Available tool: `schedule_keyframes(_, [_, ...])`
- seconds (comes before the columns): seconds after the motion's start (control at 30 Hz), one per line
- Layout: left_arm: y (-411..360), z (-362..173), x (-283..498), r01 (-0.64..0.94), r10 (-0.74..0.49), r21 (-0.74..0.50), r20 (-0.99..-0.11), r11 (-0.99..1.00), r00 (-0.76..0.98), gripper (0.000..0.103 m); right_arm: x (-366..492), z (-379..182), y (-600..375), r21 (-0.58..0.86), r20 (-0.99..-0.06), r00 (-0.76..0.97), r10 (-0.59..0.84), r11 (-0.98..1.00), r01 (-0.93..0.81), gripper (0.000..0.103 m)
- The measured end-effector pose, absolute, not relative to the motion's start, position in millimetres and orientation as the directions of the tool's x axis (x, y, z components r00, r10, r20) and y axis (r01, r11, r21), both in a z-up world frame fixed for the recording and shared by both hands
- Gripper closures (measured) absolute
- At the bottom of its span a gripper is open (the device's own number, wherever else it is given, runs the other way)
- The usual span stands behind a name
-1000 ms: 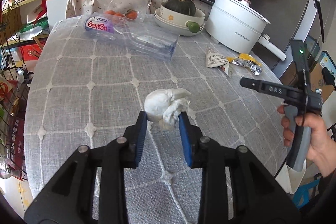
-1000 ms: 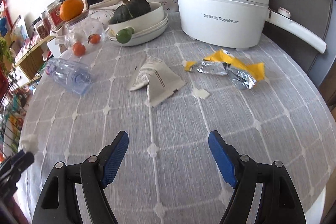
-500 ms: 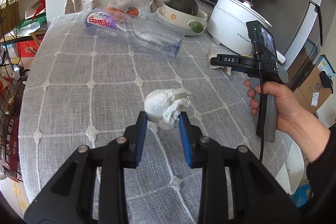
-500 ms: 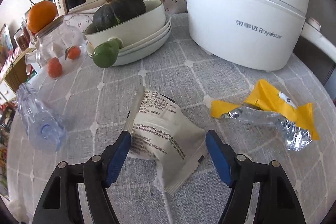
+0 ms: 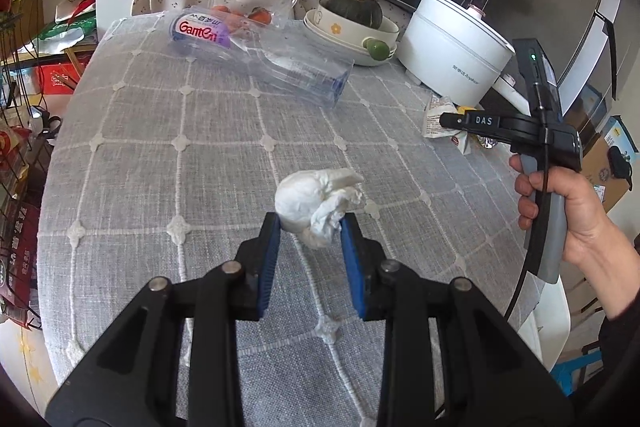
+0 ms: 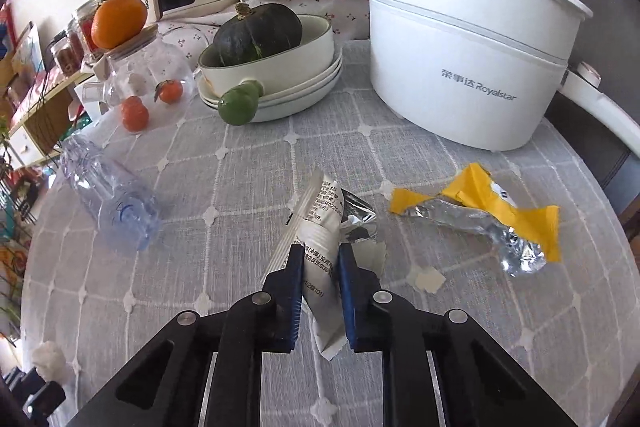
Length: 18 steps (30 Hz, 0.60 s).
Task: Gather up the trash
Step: 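Grasp the white printed snack wrapper with the right gripper while the left holds the tissue, then carry wrapper and tissue over the white bin and open both grippers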
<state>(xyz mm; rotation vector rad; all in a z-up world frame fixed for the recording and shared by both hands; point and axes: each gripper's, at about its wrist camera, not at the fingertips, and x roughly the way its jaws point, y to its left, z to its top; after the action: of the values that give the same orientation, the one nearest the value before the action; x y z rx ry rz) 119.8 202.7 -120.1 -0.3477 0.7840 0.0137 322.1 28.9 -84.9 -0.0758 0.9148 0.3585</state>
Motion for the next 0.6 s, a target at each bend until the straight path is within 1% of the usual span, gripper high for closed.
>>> schedule_keyframes(0.3, [184.8,-101.6,101.2,-0.128,-0.129,-0.310,-0.686,0.942,0.716,0.070,271.1,-53.7,-19.6,0.100,-0.781,0.558,0.282,0.937,-0.334,0.087])
schedule_keyframes(0.6, [153.6,-89.4,89.0,-0.103,-0.141,-0.296,-0.698,0.950,0.702,0.070,214.6,-28.0,-78.2,0.116,-0.775,0.560,0.293,0.937,-0.330,0.087])
